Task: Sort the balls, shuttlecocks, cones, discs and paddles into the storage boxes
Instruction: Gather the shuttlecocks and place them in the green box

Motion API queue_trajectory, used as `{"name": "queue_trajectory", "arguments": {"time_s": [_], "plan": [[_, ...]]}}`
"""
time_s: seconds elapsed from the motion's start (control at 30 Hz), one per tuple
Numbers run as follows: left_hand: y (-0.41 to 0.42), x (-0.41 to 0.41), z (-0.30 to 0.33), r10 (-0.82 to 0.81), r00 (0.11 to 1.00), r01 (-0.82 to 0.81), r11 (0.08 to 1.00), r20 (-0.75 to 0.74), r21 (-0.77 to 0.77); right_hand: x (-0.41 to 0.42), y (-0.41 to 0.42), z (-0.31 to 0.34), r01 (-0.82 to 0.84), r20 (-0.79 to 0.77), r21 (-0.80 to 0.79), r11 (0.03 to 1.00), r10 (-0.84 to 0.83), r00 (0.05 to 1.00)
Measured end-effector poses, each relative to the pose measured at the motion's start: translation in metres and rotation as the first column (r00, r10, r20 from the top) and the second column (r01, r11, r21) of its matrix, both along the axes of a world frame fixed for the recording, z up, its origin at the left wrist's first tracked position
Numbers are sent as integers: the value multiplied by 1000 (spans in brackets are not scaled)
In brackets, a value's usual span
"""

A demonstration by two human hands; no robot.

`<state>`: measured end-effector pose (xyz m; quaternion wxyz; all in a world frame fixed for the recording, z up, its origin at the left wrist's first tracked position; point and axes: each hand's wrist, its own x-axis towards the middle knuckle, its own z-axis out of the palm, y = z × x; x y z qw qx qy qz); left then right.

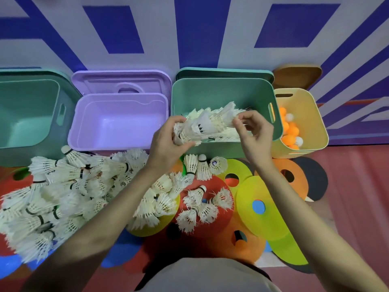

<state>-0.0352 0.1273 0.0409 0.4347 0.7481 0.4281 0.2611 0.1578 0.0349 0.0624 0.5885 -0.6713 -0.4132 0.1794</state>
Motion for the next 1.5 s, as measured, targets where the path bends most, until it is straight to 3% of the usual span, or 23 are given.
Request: {"name": "queue_trajectory", "arguments": {"time_s": [0.27,0.37,0.5,0.6,0.77,0.93,1.13,1.37,1.5], "plan": [[82,70,-14,-135,952,172,978,-273,116,62,65,-38,65,-62,-213,975,-80,995],[103,94,-32,-175,910,227,969,-376,98,82,85,-56,129,47,-362,923,-120,992],[125,116,-51,-174,869,236,968,-464,79,98,108,-76,141,177,-525,839,-55,983],[137,128,-66,-81,885,163,976,-459,142,100,122,-88,190,278,-562,805,-33,960],[143,135,-79,68,856,94,954,-513,284,95,138,-100,189,249,-557,808,-55,967],[145,135,-83,14,842,127,966,-539,224,93,142,-112,119,225,-617,778,29,974],[136,137,-75,-56,811,138,986,-582,97,94,141,-114,-21,153,-755,656,207,966],[134,131,-64,-132,816,143,989,-562,-24,85,135,-99,6,167,-798,603,212,963],[129,117,-52,-97,849,137,990,-520,40,82,128,-92,12,174,-802,597,216,961]]}}
